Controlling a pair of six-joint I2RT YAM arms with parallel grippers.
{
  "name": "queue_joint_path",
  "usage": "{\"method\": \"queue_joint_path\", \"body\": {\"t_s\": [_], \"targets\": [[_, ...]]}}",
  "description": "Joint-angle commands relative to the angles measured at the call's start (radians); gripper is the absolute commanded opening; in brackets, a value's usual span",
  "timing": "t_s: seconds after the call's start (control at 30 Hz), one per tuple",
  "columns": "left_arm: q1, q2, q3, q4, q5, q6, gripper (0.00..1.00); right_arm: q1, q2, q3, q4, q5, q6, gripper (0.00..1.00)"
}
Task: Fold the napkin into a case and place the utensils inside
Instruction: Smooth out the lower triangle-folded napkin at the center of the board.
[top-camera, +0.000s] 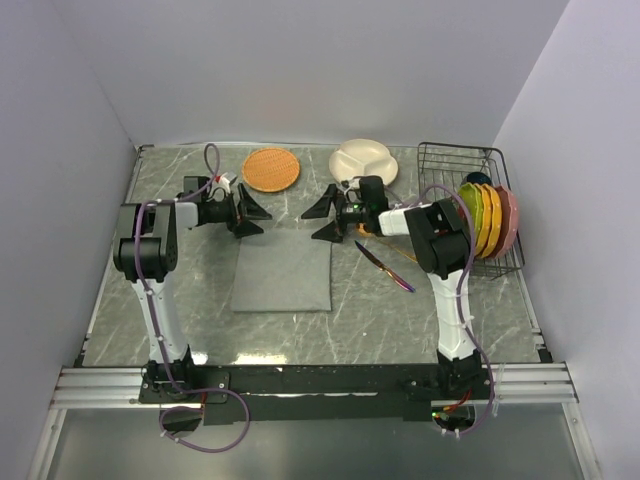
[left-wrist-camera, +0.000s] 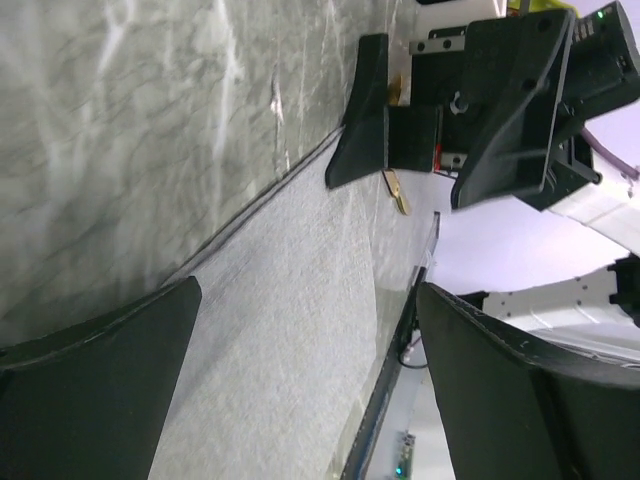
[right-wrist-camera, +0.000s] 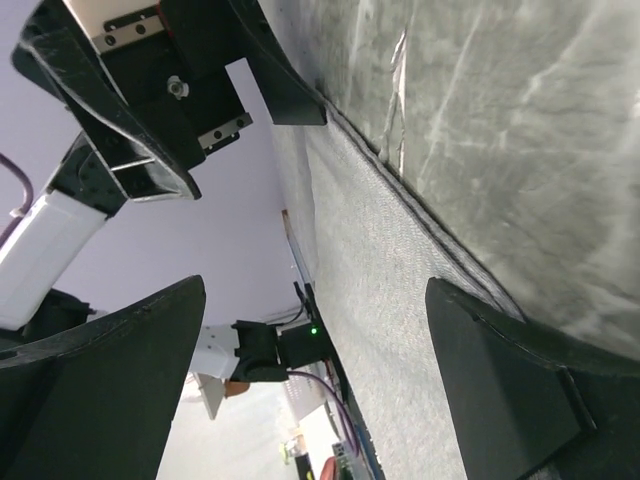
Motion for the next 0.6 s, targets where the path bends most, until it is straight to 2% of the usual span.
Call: {"method": "queue_joint_path", "body": {"t_s": [0.0, 0.13, 0.17, 0.2, 0.3, 0.33, 0.4, 0.43, 0.47, 0.53, 0.57], "targets": [[0.063, 0.053, 0.002, -0.134, -0.044, 0.113, 0.99, -0.049, 0.027, 0.039, -0.115, 0.04, -0.078, 1.0], [0.071, 0.003, 0.022, -0.2, 0.045, 0.23, 0.99, -0.033, -0.051, 0.086, -0.13, -0.001, -0.118, 1.0], [0.065, -0.044, 0.049, -0.239, 0.083, 0.321, 0.99, -0.027, -0.075, 0.091, -0.124, -0.015, -0.117, 1.0], [0.063, -0.071, 0.058, -0.331, 0.096, 0.365, 0.99, -0.019, -0.099, 0.08, -0.118, -0.029, -0.118, 1.0], [0.062, -0.192, 0.024, -0.404, 0.128, 0.419, 0.99, 0.01, -0.235, -0.014, -0.103, -0.041, -0.115, 1.0], [0.06, -0.227, -0.01, -0.384, 0.139, 0.401, 0.99, 0.022, -0.297, -0.047, -0.095, -0.04, -0.108, 1.0], [0.04, -0.331, -0.162, -0.268, 0.152, 0.248, 0.99, 0.069, -0.342, -0.145, -0.048, -0.029, -0.06, 1.0], [0.019, -0.361, -0.215, -0.117, 0.152, 0.185, 0.99, 0.089, -0.366, -0.177, -0.023, -0.025, -0.043, 1.0], [0.006, -0.402, -0.304, -0.055, 0.146, 0.094, 0.99, 0.12, -0.369, -0.222, 0.024, -0.011, -0.026, 1.0], [-0.027, -0.413, -0.355, 0.041, 0.117, 0.057, 0.99, 0.145, -0.346, -0.242, 0.067, -0.002, 0.004, 1.0], [-0.035, -0.39, -0.362, 0.036, 0.108, 0.072, 0.99, 0.149, -0.333, -0.259, 0.087, 0.015, 0.017, 1.0]]}}
